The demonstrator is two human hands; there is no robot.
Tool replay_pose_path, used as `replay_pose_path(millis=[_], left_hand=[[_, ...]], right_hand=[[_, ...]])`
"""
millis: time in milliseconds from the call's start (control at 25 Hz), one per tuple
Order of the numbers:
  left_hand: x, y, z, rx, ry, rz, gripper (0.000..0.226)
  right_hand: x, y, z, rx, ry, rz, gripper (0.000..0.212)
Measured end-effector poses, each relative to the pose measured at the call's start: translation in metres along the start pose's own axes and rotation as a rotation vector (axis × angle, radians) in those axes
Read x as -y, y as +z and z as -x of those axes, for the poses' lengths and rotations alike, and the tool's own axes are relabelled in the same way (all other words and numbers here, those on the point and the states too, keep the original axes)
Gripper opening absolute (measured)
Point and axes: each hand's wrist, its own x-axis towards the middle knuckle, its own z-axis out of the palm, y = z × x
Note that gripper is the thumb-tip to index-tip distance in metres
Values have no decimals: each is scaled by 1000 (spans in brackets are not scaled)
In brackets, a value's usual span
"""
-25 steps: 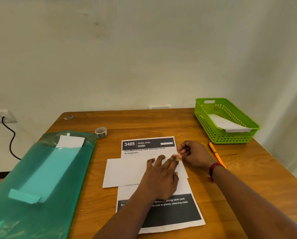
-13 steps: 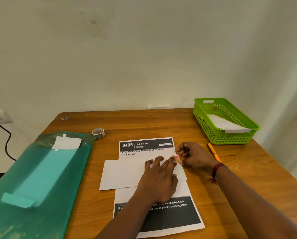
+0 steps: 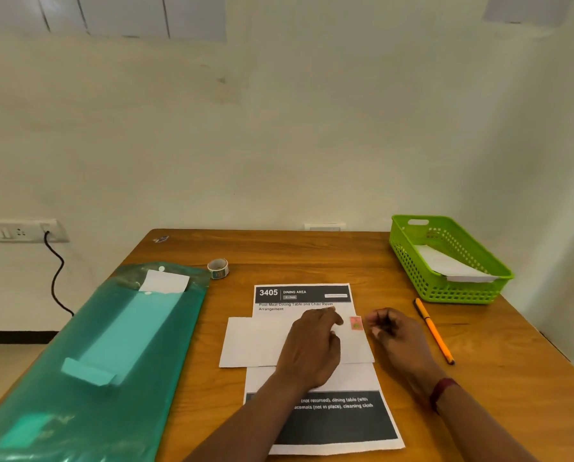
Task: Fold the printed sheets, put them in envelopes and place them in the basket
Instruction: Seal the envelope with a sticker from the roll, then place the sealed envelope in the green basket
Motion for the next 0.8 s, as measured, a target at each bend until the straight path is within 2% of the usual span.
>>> replay_pose_path(millis=[120,240,320,400,520,600,720,800], left_hand=[[19,-33,4,-108,-89,21,33],[55,-67,14,-137,-193,-107,34],[77,-83,22,-67,-286,-264,35],[89,-92,26,53,-372,-395,39],[92,-95,25,188,-447,-464,44],[92,-93,20,192,-460,-444,44],[96,-96,7,178,-540,-291,36],[99,-101,-4,180,-598,-213,28]], right_hand=[[3,5,25,-14,-81,66,30],[13,14,47,-58,-214,136,32],[27,26,61,-3,-323,250,28],[43,44,72,134,-383,395,27],[52,71,78,223,-385,673,49],[50,83,80,204,-391,737,56],[37,88,85,146,-469,714,80],[27,91,85,108,-522,743,62]])
